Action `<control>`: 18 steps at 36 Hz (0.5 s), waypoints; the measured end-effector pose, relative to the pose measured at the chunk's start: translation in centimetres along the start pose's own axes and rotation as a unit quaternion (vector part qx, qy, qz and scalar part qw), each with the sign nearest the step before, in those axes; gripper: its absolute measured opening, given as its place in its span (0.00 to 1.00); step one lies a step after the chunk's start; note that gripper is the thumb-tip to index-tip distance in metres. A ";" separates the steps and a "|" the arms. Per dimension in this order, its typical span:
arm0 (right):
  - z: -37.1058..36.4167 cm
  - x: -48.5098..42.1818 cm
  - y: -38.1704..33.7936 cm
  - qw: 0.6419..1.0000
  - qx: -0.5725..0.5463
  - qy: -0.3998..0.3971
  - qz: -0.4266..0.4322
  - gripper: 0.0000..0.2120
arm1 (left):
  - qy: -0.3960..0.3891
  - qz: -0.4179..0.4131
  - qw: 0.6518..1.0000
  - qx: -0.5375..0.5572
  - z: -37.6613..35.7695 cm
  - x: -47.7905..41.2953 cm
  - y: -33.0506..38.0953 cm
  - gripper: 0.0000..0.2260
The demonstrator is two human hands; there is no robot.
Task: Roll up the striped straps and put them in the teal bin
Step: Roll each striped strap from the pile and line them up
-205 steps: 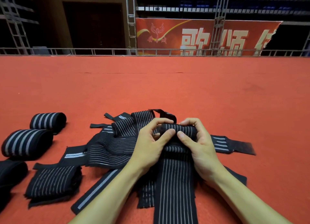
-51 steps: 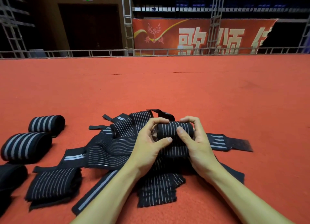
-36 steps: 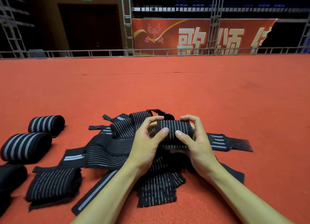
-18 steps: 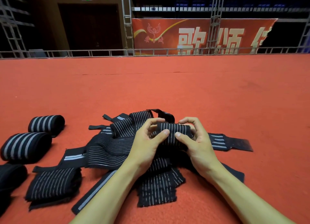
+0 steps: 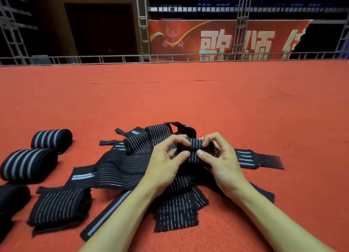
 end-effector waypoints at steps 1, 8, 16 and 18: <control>0.1 0.0 -0.1 1.000 0.020 -0.001 0.006 0.08 | 0.000 0.004 1.000 0.003 0.0 0.0 0.0 0.11; 0.5 -0.1 -0.2 0.999 0.048 0.010 0.006 0.08 | 0.023 0.011 1.000 -0.011 0.6 -0.2 0.0 0.12; 1.2 -0.3 0.3 0.997 0.064 0.027 -0.033 0.17 | 0.023 0.040 0.999 -0.019 0.9 -0.3 -0.6 0.14; 1.1 -0.3 0.2 0.996 0.079 0.027 -0.039 0.19 | 0.034 0.058 0.997 -0.032 1.0 -0.3 -0.8 0.15</control>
Point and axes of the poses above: each hand's wrist, its own x-axis away from the middle knuckle, its own z-axis out of the back of the hand, y = z × x, the point moved 4 cm from there along -x, towards the middle knuckle, and after that the axes turned 13 degrees about z, right-handed, at the moved point
